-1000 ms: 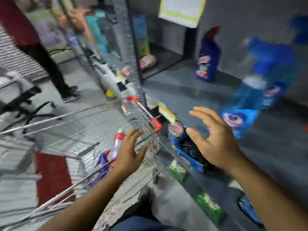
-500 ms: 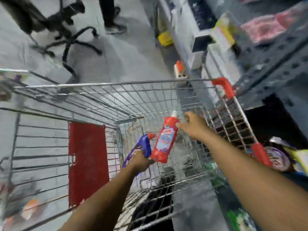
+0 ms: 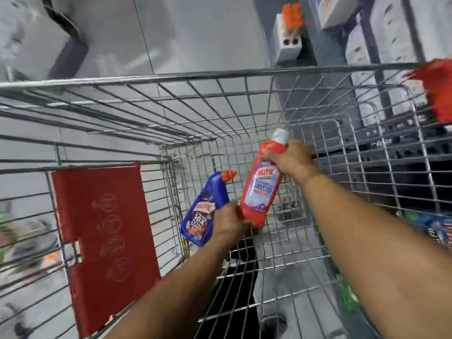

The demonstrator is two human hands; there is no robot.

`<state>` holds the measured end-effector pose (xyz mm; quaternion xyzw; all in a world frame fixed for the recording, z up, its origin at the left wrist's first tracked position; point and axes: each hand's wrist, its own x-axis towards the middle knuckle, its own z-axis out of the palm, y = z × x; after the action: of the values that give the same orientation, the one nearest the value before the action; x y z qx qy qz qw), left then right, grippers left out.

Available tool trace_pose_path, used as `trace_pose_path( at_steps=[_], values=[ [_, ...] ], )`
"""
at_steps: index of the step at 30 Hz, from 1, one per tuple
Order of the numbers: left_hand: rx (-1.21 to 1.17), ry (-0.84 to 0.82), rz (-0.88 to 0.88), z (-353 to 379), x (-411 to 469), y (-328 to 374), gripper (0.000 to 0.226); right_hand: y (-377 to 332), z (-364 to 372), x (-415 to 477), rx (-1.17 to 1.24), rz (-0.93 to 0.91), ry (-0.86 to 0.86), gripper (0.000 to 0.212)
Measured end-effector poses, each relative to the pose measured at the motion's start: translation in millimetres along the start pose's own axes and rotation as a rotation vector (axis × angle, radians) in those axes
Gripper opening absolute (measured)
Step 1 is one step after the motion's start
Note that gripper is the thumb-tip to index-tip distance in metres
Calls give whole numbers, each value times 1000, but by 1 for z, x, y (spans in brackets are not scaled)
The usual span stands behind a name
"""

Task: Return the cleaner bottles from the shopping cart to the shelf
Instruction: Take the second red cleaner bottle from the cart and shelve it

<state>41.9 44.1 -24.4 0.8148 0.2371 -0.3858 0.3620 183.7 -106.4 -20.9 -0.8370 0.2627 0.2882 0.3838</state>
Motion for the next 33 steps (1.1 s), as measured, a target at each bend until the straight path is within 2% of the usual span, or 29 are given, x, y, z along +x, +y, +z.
trace_pose_path(
  at_steps=[2,5,7,12,16,21,25,30,33],
  values=[
    [-33,-43,-12,-1,2,2,48,5,-1,-1,36,-13,2,36],
    [-43,-99,-3,2,-1,5,53,9,-7,-10,87,-23,-27,50],
    [-46,-115,18,4,-8,6,55,9,-14,-23,94,-38,-47,51],
    [-85,-98,140,-5,-49,20,56,-11,-57,-84,132,-193,-9,63],
    [-89,-59,364,-39,-101,52,55,-32,-112,-163,248,-385,108,65],
    [-60,40,680,-72,-208,101,53,-48,-196,-288,420,-631,367,67],
    [-50,97,897,-72,-294,114,52,-37,-245,-387,457,-814,483,52],
    [-17,125,1044,-37,-360,111,55,9,-269,-475,435,-884,644,50],
    [8,109,1117,-2,-390,108,52,54,-274,-512,445,-846,752,58]
  ],
)
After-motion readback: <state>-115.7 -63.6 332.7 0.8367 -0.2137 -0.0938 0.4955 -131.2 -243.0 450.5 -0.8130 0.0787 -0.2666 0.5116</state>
